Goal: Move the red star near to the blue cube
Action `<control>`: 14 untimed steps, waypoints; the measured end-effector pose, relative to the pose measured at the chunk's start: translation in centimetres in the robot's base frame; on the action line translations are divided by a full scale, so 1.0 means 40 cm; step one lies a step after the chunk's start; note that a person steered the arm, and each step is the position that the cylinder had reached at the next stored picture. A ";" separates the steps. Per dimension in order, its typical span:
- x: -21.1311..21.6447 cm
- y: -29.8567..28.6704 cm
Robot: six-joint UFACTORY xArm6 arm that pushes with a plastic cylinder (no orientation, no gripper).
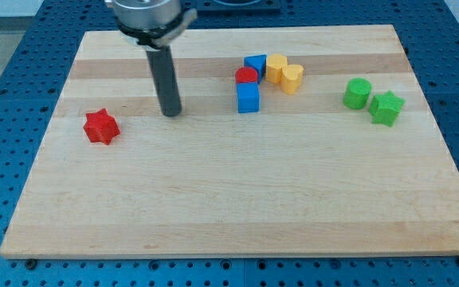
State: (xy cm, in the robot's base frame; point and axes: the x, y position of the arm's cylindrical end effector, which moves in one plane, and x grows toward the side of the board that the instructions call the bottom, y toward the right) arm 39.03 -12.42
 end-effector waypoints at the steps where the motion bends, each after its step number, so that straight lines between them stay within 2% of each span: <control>1: -0.049 -0.112; 3: -0.023 -0.342; 4: 0.038 -0.387; 5: 0.096 -0.376; 7: 0.105 -0.238; 9: 0.172 -0.118; 10: 0.172 -0.069; 14: 0.078 -0.045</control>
State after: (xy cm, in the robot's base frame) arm 42.15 -14.24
